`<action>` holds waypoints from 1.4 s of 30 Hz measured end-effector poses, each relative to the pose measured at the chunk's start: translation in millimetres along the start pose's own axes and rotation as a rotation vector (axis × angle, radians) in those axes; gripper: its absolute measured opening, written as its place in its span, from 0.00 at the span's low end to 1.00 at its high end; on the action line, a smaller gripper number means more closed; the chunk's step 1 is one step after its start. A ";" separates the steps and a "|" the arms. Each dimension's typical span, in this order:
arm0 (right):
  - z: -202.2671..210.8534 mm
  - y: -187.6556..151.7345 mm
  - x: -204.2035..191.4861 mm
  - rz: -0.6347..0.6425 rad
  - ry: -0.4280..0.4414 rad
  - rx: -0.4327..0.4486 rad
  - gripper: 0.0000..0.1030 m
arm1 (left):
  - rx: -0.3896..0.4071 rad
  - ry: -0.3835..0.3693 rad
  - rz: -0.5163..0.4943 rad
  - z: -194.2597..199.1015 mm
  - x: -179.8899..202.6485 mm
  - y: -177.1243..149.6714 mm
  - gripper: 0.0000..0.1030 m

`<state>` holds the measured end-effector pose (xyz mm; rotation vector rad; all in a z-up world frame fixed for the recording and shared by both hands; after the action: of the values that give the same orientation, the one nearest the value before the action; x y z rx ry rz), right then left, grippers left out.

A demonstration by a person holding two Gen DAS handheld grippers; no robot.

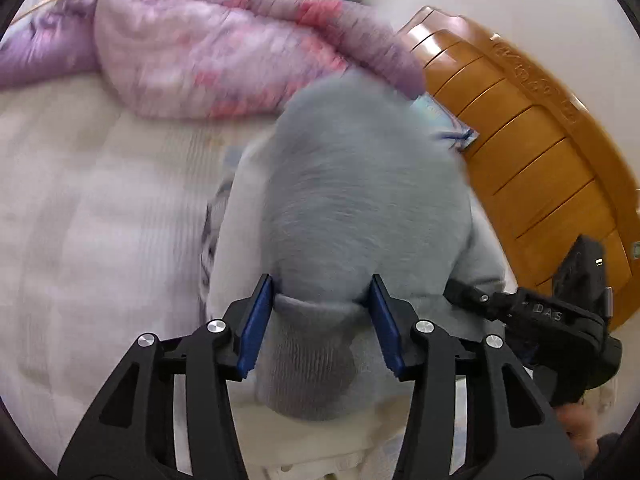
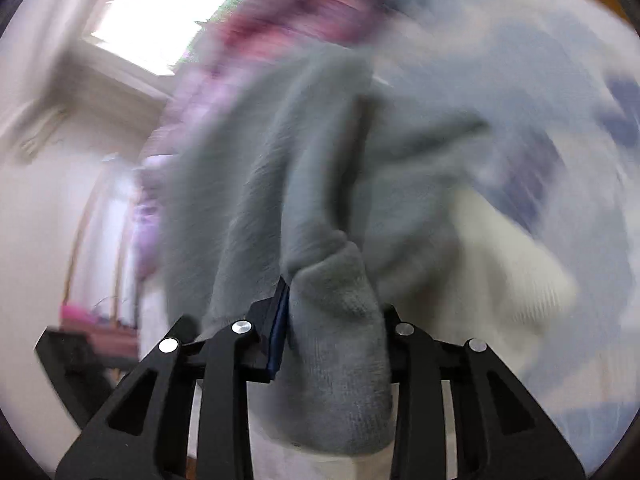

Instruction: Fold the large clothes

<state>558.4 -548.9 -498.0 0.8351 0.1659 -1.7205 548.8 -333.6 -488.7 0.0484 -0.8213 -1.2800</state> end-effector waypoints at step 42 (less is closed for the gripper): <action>111.8 -226.2 -432.0 0.565 -0.507 0.114 0.87 | 0.008 0.191 -0.138 414.1 -164.5 30.7 0.88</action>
<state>345.1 -189.1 -223.6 0.4404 -0.4741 -1.3529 332.0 -17.1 -259.9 0.2338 -0.6674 -1.3787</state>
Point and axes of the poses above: each gripper's, at about its wrist camera, not at the fingertips, and z roughly against the way its jaws point, x to its right, y to its top, the point moved 3 cm from there along -z, roughly the way its jaws point, and after that the axes turned 8 degrees about z, right-handed, at the moved point
